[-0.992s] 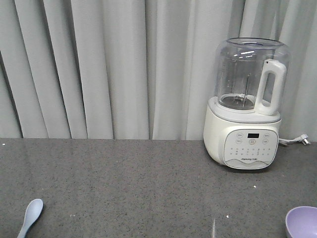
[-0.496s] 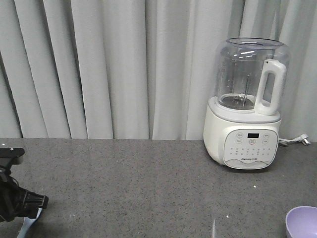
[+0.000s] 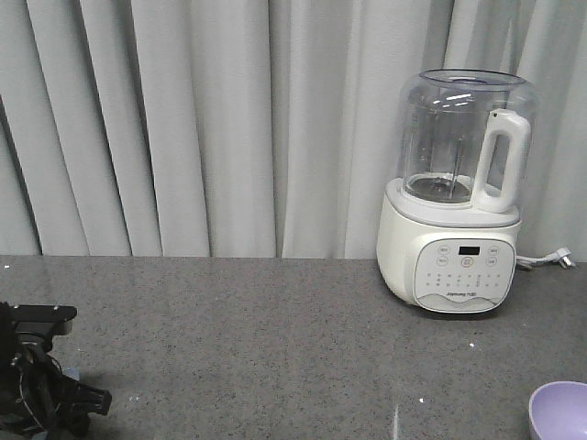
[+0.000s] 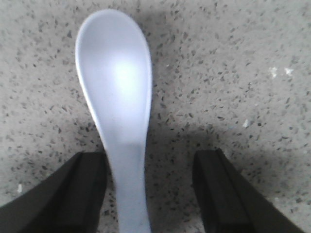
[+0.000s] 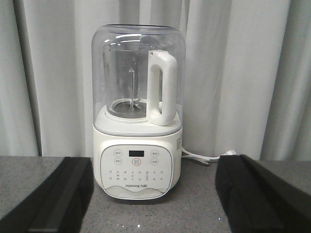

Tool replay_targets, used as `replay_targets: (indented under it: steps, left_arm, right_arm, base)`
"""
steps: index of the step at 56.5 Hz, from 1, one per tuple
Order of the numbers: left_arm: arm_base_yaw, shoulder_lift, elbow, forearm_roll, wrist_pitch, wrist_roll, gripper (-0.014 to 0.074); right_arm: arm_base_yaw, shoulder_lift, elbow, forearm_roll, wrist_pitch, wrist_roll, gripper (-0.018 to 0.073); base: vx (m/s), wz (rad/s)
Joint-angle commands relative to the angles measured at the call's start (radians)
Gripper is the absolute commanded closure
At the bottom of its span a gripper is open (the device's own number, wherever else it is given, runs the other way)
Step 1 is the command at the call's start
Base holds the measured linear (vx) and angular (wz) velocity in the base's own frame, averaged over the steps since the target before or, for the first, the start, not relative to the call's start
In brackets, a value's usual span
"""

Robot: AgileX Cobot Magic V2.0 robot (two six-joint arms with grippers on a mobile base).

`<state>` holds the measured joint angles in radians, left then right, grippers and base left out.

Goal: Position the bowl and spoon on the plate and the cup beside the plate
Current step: 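Grasp the spoon handle with the left gripper and the bowl rim with the right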

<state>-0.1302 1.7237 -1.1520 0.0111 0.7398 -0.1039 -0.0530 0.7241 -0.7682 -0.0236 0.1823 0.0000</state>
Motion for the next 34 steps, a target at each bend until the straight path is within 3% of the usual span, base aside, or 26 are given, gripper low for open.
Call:
replay_targets:
  steps: [1, 6, 9, 17, 34]
  left_arm:
    - [-0.006, -0.022, -0.033, -0.003, -0.023, -0.013, 0.0123]
    - [-0.006, -0.009, -0.033, -0.004, -0.009, -0.013, 0.0199]
    - [-0.006, -0.007, -0.033, -0.004, -0.005, -0.013, 0.0287]
    - [-0.006, -0.008, -0.033, -0.004, 0.003, -0.002, 0.0606]
    - [-0.006, -0.154, -0.033, -0.006, -0.045, -0.001, 0.0604]
  right_arm:
    - [-0.003, 0.000, -0.034, -0.005, -0.083, -0.008, -0.0008]
    - [-0.003, 0.000, -0.034, -0.005, -0.083, -0.008, -0.0008]
    - [-0.003, 0.000, -0.034, -0.005, -0.083, -0.008, -0.0008]
    - [-0.003, -0.001, -0.034, -0.005, -0.082, -0.008, -0.0008]
    - [-0.003, -0.001, -0.034, -0.005, -0.033, -0.018, -0.0008]
  base:
    - [0.00, 0.00]
    - [0.00, 0.00]
    - [0.00, 0.00]
    - [0.00, 0.00]
    - [0.00, 0.00]
